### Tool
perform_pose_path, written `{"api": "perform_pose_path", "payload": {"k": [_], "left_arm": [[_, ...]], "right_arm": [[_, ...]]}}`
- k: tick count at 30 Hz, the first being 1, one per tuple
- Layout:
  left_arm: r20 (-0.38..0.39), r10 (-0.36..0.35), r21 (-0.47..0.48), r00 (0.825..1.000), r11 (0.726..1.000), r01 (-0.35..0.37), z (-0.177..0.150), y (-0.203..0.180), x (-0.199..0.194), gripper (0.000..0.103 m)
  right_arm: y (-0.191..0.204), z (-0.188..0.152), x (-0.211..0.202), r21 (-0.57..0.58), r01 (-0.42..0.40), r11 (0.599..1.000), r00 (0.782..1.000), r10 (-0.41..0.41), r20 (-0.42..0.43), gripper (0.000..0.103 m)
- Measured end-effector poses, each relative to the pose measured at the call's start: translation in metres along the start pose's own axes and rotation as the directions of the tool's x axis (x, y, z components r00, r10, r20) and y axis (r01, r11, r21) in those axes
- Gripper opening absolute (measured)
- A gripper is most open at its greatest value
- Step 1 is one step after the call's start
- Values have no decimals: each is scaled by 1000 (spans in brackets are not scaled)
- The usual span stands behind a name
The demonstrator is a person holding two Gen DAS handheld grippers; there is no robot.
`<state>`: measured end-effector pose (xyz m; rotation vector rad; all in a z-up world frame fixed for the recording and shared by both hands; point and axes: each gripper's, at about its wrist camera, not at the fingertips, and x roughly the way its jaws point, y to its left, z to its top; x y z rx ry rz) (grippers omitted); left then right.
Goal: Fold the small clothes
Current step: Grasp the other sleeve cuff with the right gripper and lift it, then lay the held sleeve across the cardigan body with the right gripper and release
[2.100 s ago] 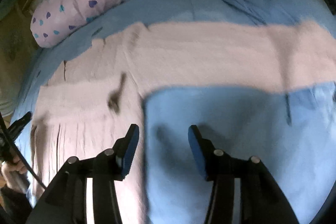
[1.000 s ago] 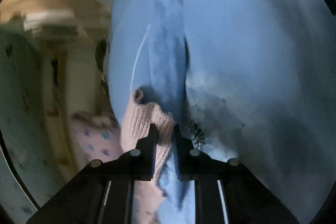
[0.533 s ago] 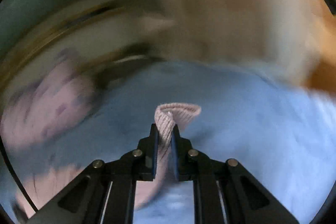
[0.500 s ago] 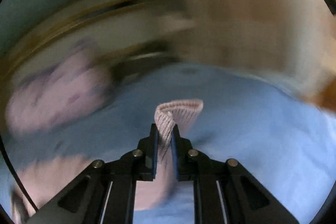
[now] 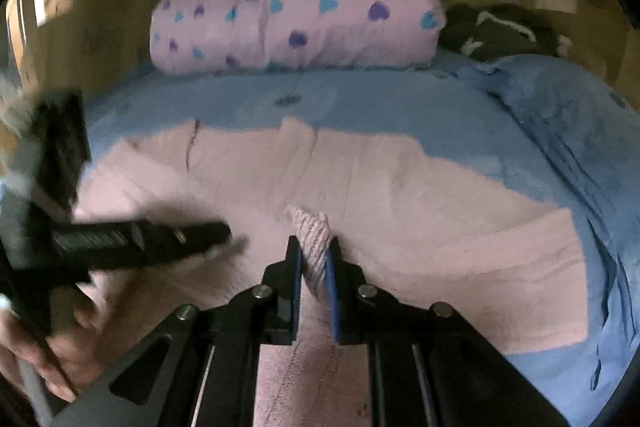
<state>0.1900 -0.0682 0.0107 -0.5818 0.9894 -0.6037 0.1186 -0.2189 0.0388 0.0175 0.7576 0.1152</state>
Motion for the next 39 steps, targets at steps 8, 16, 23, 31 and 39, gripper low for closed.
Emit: {"api": "perform_pose_path", "payload": {"k": [8, 16, 23, 31, 39], "left_arm": [[-93, -199, -78, 976, 978, 192, 1, -6, 21, 18], [-168, -265, -174, 949, 956, 236, -14, -27, 51, 21], [-164, -224, -375, 961, 915, 149, -14, -4, 63, 0], [-125, -64, -299, 990, 954, 24, -26, -25, 46, 0], [-105, -26, -161, 994, 987, 8, -9, -46, 44, 0]], "right_arm": [[-27, -18, -37, 57, -100, 993, 977, 109, -182, 65], [-23, -85, -45, 228, -76, 971, 978, 117, -171, 83], [12, -88, -36, 7, -5, 1000, 977, 7, -215, 103], [9, -85, -36, 7, -13, 1000, 980, 14, -196, 103], [6, -83, -48, 30, -2, 1000, 984, 7, -178, 98]]}}
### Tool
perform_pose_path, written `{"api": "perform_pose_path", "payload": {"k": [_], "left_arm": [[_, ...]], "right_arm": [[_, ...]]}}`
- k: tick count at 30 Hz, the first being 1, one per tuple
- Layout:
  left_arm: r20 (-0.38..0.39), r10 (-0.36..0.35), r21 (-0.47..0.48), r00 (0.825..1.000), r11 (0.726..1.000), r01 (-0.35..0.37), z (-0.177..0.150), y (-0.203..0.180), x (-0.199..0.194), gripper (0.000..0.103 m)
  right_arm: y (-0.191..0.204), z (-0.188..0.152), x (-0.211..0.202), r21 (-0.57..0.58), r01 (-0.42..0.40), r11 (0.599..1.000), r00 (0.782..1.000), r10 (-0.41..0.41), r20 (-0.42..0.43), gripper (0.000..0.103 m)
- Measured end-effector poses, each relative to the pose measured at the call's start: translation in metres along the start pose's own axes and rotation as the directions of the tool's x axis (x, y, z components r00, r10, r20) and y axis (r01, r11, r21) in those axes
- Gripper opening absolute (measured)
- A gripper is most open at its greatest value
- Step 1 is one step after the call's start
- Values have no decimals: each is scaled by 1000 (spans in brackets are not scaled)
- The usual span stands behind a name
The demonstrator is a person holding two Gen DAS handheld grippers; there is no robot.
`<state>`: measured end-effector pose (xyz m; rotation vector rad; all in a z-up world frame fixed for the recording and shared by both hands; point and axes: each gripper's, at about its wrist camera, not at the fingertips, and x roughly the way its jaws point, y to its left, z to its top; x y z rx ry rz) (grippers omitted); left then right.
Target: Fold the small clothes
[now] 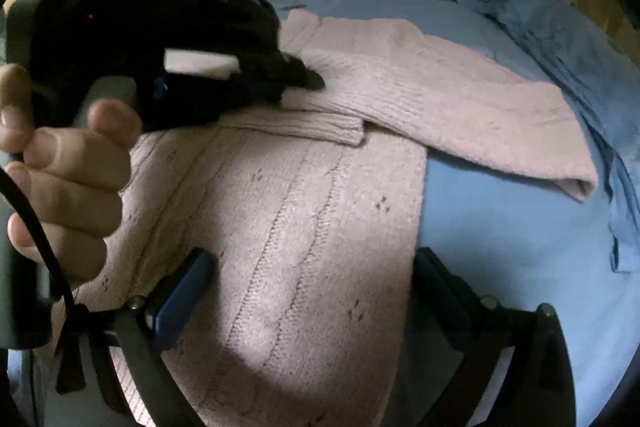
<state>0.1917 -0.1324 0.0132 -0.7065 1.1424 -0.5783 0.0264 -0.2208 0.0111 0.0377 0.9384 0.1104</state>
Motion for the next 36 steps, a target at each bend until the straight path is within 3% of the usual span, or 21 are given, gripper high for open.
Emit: {"api": "perform_pose_path", "payload": {"k": [4, 8, 11, 13, 15, 18, 21, 30, 33, 35, 36], "left_arm": [[110, -79, 26, 991, 997, 76, 13, -9, -35, 0], [212, -104, 86, 972, 992, 88, 23, -10, -82, 0], [279, -92, 106, 956, 992, 64, 33, -5, -118, 0], [314, -89, 112, 945, 992, 56, 41, 3, -142, 0], [345, -69, 124, 936, 992, 27, 50, 12, -164, 0], [390, -41, 141, 920, 990, -15, 59, 28, -196, 0], [423, -49, 138, 905, 990, -11, 61, 50, -226, 0], [420, 55, 68, 906, 993, -92, 52, 120, -246, 0], [350, 140, -33, 926, 990, -137, 55, 154, -233, 0], [257, 245, -198, 935, 960, -198, 59, 190, -224, 4], [223, 218, -296, 950, 944, -147, 57, 213, -222, 2]], "right_arm": [[-4, -1, -11, 45, 16, 999, 999, -18, 36, 93], [-19, 11, -25, 99, 73, 992, 989, -84, 120, 93], [-18, 24, -30, 15, 236, 972, 952, -235, 194, 93], [-15, 30, -30, -57, 360, 931, 910, -338, 241, 93], [-17, 33, -30, -72, 401, 913, 892, -371, 259, 93], [-22, 35, -23, -72, 381, 922, 904, -355, 237, 93], [-23, 35, -16, -78, 358, 930, 918, -336, 208, 93], [-15, 25, 3, -139, 344, 929, 933, -322, 160, 94], [-20, 25, 5, -124, 323, 938, 942, -306, 140, 96], [-26, 26, 6, -107, 303, 947, 949, -289, 128, 98], [-27, 26, 6, -101, 295, 950, 951, -283, 122, 98]]}}
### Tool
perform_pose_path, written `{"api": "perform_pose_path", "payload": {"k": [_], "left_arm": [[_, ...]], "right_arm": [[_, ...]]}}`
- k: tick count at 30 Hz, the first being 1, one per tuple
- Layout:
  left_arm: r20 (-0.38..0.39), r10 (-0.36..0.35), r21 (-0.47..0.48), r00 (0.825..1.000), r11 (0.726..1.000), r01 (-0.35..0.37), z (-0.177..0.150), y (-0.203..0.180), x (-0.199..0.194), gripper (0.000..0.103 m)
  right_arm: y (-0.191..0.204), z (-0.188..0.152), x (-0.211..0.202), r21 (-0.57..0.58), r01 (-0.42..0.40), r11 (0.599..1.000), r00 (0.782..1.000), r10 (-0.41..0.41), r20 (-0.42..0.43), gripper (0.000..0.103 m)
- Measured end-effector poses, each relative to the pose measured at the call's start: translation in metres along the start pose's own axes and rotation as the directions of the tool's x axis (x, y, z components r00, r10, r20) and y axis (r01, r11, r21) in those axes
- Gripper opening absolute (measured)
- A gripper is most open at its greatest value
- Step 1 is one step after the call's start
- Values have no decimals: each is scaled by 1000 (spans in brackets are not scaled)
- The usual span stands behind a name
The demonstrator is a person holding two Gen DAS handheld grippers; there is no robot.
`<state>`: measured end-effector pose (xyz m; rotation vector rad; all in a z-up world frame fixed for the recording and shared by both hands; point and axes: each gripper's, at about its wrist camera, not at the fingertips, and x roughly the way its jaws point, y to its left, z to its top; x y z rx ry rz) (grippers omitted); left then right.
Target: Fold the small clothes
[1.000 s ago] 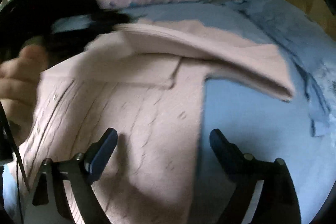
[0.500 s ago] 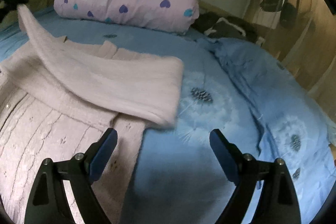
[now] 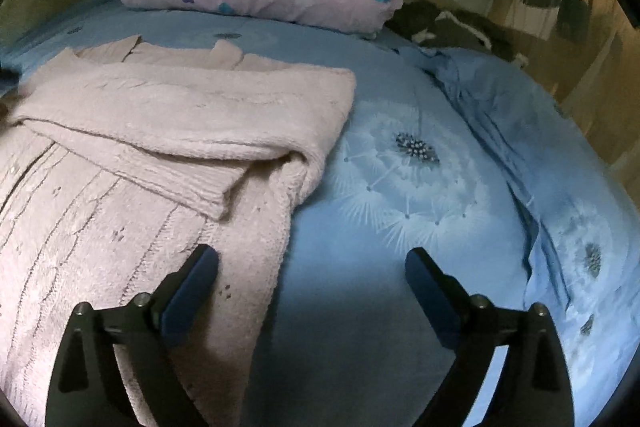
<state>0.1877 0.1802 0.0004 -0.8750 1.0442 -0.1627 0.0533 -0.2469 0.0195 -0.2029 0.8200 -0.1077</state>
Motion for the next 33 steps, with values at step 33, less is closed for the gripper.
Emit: {"api": "perform_pose_path", "payload": {"k": [33], "left_arm": [[303, 108, 444, 947, 863, -240, -191, -7, -136, 27]], "right_arm": [[18, -75, -61, 193, -232, 954, 957, 259, -132, 101]]}}
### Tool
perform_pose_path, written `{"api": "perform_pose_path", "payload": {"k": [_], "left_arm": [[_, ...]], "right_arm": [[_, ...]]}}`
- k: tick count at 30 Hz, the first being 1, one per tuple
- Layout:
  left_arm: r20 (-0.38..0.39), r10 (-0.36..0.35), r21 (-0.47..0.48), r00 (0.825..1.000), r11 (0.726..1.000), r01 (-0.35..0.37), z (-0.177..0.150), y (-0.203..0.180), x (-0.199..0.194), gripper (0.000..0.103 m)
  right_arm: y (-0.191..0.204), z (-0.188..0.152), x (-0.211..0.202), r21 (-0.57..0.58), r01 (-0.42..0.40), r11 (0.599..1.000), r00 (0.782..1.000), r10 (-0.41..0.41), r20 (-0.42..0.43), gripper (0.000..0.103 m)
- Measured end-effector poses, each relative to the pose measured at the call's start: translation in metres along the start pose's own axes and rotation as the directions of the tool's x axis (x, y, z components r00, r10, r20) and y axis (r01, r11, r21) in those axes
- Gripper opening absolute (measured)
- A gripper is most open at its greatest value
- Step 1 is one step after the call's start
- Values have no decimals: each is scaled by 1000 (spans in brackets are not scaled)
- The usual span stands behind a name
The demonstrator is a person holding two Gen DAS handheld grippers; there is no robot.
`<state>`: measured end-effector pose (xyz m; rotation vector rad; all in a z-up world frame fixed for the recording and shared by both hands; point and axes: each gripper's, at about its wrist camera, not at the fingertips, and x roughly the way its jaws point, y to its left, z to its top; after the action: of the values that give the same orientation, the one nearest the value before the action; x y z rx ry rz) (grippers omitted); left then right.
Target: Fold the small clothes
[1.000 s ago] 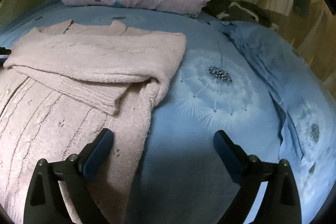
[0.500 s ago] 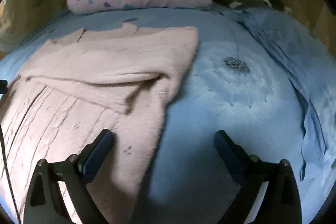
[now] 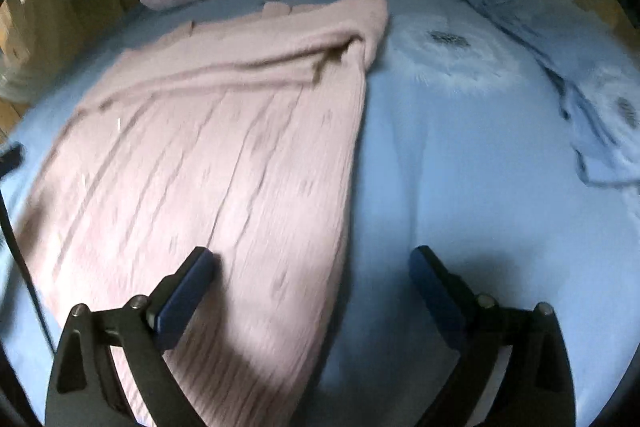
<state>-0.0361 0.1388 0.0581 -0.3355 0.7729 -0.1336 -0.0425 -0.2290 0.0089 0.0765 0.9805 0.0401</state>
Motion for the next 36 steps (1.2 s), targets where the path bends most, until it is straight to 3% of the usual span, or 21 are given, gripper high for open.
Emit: {"api": "perform_pose_path", "payload": {"k": [2, 4, 6, 8, 12, 16, 21, 22, 24, 27, 30, 33, 36], "left_arm": [[-31, 23, -77, 999, 997, -25, -30, 17, -11, 27], [-101, 182, -111, 978, 975, -193, -54, 28, -13, 27], [-123, 268, -105, 955, 954, -281, -69, 37, -23, 21], [-99, 303, -41, 948, 950, -308, -74, 29, -33, 21], [-30, 345, 124, 938, 932, -339, -78, 10, -39, 21], [-53, 333, 91, 941, 940, -328, -77, 15, -34, 21], [-77, 282, -6, 956, 959, -284, -71, 30, -33, 21], [-83, 266, -29, 960, 963, -270, -70, 35, -32, 21], [-94, 237, -61, 967, 968, -243, -68, 40, -31, 21], [-110, 164, -100, 980, 979, -175, -62, 47, -29, 21], [-88, 69, -181, 994, 980, -84, -50, 61, -32, 21], [-48, -27, -298, 998, 955, 12, -40, 82, -37, 21], [-61, -66, -385, 996, 922, 37, -38, 98, -29, 21]], "right_arm": [[4, -9, -6, 35, 39, 999, 999, -38, -16, 103], [2, -23, -17, 121, 65, 991, 998, -65, -8, 103], [1, -31, -22, 170, 74, 983, 997, -73, -10, 103], [-1, -38, -28, 213, 73, 974, 997, -71, -17, 103], [-9, -54, -44, 300, -3, 954, 1000, -6, 28, 103], [-16, -57, -45, 344, -65, 937, 996, 41, 76, 100], [-13, -63, -49, 353, -90, 931, 992, 53, 111, 70], [-9, -64, -49, 338, -76, 938, 994, 43, 105, 67], [2, -60, -46, 295, -54, 954, 995, 27, 94, 49], [24, -59, -47, 196, 18, 980, 996, -34, 77, 40], [27, -59, -47, 180, 34, 983, 996, -49, 78, 38], [26, -58, -48, 185, 33, 982, 996, -48, 81, 39], [28, -57, -46, 178, 57, 982, 995, -71, 73, 44]]}}
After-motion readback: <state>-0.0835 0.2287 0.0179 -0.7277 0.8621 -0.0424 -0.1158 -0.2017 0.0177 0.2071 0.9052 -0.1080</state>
